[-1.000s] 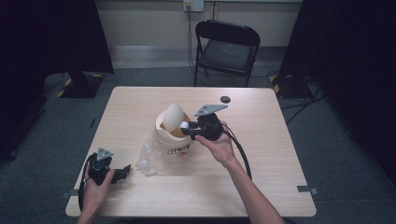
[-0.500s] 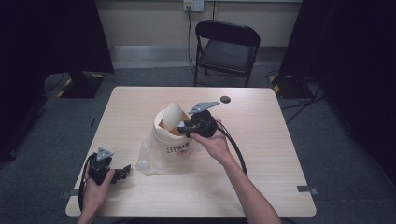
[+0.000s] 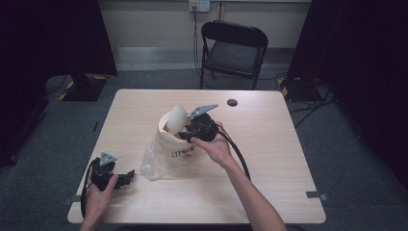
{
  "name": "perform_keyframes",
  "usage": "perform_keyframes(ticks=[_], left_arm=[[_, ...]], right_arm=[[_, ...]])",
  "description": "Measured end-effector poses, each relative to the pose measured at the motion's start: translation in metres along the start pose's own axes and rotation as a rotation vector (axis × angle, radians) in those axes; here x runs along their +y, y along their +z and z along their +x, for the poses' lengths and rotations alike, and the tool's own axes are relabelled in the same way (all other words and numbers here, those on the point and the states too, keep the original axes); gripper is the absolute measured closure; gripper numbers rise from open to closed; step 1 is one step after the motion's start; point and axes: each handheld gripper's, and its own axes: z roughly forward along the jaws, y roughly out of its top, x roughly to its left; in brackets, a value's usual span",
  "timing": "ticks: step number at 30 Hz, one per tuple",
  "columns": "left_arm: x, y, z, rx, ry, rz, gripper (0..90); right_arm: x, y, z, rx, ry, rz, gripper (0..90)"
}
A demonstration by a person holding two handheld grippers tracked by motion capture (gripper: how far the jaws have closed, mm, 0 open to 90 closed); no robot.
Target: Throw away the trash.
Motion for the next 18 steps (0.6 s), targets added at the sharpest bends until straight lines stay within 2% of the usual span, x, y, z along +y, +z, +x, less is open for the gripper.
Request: perform_keyframes(ticks=[4,12,18], left_arm=[[0.0000,0.0000,0.0000,0.000,0.000,0.000,3.3],[0.0000,0.0000,0.0000,0.000,0.000,0.000,3.3],[0.0000,0.0000,0.0001,0.000,0.002,0.001,3.3]], right_arm=[[0.0007,0.0016,0.0016,-0.013,-0.006,-0.002,55.1],[0.0025,0.0028,0.0054,-0.032,-0.014,0.019,51.4],[0.0033,-0.0003,0.0052,-0.032,-0.010,0.003,49.7]])
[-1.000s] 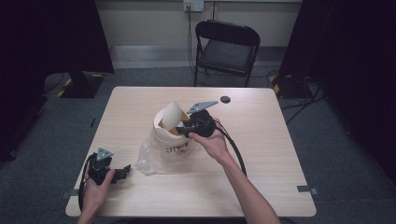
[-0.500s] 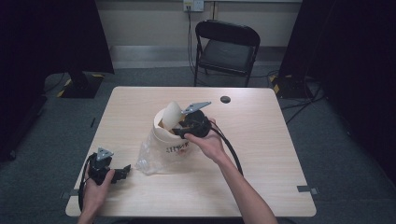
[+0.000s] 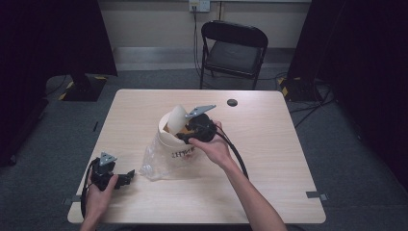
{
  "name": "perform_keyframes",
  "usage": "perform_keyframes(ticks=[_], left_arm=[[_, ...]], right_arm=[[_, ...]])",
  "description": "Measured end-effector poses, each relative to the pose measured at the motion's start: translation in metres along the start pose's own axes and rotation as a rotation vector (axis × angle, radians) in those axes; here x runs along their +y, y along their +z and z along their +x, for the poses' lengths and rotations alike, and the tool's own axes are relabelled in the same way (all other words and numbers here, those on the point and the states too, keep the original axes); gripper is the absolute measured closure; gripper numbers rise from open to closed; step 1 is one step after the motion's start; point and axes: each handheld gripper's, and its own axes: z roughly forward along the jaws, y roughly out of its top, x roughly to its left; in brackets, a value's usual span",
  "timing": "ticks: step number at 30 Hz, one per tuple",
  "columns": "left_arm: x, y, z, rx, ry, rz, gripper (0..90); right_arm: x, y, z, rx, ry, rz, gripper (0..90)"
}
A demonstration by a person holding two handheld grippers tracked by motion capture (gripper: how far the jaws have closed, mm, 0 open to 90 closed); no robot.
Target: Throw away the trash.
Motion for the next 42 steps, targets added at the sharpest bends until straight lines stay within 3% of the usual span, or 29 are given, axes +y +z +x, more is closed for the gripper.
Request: perform_keyframes(ticks=[6,17,30,42], left_arm=[[0.000,0.000,0.000,0.000,-0.001,-0.001,3.3],[0.000,0.000,0.000,-0.001,-0.002,-0.001,3.3],[0.000,0.000,0.000,0.002,-0.001,-0.001,3.3],[0.000,0.000,0.000,0.004,0.000,0.001,3.3]], right_arm=[[-0.001,-0.007,-0.004,0.006,0.021,-0.010,58.4],[-0.004,-0.020,-0.007,0.000,0.032,-0.058,55.1],[-0.011,-0.045,-0.014,-0.040,0.057,-0.104,40.4],[-0.031,-0.064,-0.027,-0.085,0.115,-0.121,28.2]])
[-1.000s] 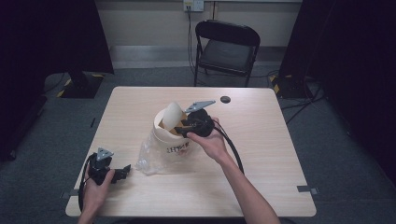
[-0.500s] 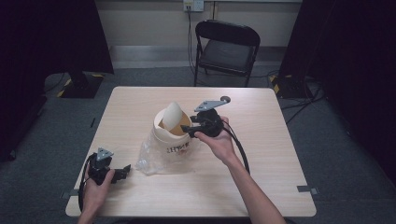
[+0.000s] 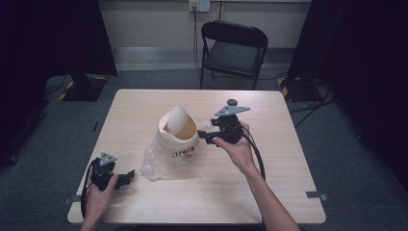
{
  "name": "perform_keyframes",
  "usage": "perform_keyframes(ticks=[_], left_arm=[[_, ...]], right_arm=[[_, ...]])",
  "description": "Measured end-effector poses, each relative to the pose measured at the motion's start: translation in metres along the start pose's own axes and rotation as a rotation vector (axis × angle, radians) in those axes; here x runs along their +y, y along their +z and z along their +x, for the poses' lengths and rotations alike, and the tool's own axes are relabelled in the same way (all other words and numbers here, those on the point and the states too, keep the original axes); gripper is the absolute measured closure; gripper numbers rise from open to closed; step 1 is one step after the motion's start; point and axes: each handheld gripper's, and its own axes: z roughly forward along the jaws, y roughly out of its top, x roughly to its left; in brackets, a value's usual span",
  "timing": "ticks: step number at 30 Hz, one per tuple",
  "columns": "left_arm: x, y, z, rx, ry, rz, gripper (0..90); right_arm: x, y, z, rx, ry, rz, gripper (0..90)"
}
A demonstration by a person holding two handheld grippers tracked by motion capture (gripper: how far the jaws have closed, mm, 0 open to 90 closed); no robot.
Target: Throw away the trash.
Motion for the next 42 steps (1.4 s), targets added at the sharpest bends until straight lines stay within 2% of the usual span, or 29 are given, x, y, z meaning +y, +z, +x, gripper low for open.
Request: perform_keyframes(ticks=[5,13,24,32,40,42], left_arm=[[0.000,0.000,0.000,-0.001,-0.002,-0.001,3.3],[0.000,0.000,0.000,0.000,0.000,0.000,3.3],[0.000,0.000,0.000,-0.002,0.000,0.001,3.4],[0.000,0.000,0.000,-0.002,0.000,0.001,3.4],[-0.001,-0.001,0.000,-0.002,0.001,0.002,3.4],[-0.001,-0.001,0.000,0.001,0.002,0.002,3.4]], right_arm=[[-0.010,-0.010,-0.011,-0.044,0.026,0.004,24.5],[-0.032,-0.027,-0.035,-0.103,0.104,-0.002,22.6],[-0.061,-0.051,-0.057,-0.179,0.159,0.014,20.3],[-0.084,-0.071,-0.068,-0.227,0.192,0.029,18.0],[-0.116,-0.085,-0.079,-0.245,0.237,0.059,14.8],[-0.126,-0.088,-0.081,-0.245,0.252,0.083,14.7]])
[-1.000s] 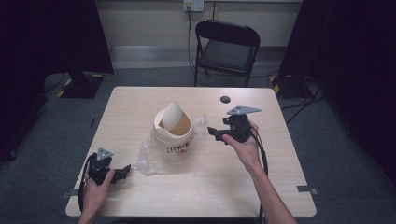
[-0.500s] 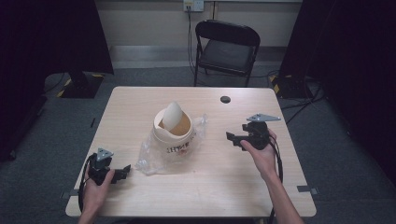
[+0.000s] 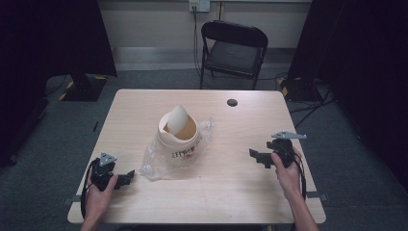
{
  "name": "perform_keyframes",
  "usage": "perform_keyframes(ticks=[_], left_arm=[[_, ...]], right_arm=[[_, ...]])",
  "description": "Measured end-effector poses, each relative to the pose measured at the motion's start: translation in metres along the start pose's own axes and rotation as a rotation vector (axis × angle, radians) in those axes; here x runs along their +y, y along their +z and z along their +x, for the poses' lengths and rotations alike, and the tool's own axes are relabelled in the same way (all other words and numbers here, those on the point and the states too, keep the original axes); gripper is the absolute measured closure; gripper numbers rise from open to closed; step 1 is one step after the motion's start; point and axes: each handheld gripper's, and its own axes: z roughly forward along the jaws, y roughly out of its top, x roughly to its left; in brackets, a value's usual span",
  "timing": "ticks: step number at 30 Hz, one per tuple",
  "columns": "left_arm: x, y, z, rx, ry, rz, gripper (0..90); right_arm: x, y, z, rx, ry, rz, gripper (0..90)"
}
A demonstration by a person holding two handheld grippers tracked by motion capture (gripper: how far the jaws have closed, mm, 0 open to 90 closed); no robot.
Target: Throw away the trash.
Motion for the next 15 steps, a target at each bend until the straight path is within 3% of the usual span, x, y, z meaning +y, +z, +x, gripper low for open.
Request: perform_keyframes(ticks=[9,15], left_arm=[[-0.001,-0.001,0.000,-0.004,-0.001,-0.004,4.2],[-0.001,-0.001,0.000,-0.002,-0.001,-0.004,4.3]], right_arm=[[-0.034,-0.005,-0.023,-0.113,0.061,0.069,14.7],[-0.055,-0.006,-0.035,-0.165,0.106,0.090,14.7]])
